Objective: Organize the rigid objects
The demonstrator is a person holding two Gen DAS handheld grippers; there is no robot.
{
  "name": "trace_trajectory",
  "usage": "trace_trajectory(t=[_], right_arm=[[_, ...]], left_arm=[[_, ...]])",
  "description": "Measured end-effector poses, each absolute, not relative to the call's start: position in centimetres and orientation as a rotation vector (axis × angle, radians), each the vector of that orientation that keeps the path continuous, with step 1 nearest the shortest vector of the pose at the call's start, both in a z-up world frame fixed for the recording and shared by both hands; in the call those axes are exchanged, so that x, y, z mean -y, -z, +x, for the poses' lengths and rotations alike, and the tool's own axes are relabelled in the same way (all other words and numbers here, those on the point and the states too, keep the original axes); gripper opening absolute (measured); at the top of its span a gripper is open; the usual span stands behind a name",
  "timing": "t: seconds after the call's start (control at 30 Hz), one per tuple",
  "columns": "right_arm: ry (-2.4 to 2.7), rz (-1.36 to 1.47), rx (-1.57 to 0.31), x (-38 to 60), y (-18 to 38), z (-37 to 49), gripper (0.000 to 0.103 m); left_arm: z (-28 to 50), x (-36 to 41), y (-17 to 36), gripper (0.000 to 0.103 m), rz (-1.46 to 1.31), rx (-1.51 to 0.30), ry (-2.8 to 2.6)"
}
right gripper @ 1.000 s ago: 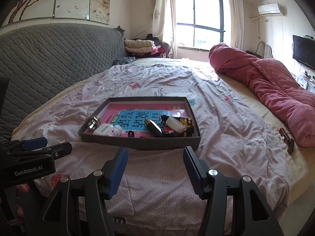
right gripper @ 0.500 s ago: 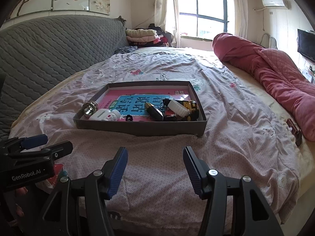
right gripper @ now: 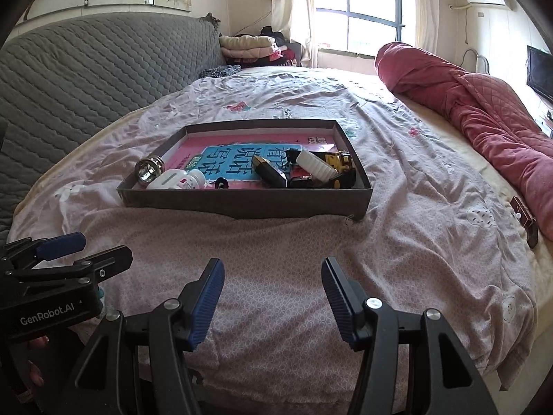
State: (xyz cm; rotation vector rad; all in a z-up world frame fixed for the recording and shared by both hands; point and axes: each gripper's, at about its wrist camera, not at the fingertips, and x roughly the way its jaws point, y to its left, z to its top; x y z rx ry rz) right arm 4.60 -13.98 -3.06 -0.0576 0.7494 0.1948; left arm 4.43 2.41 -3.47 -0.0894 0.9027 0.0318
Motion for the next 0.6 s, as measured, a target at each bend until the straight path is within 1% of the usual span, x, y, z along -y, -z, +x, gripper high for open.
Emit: trace_trajectory(t=[0.6], right_arm=[[-0.198, -0.037, -0.764, 14.4, 3.9, 5.7, 0.058]], left_arm=[[5.1, -2.1, 4.3, 0.076, -0.065, -0.891, -0.042]])
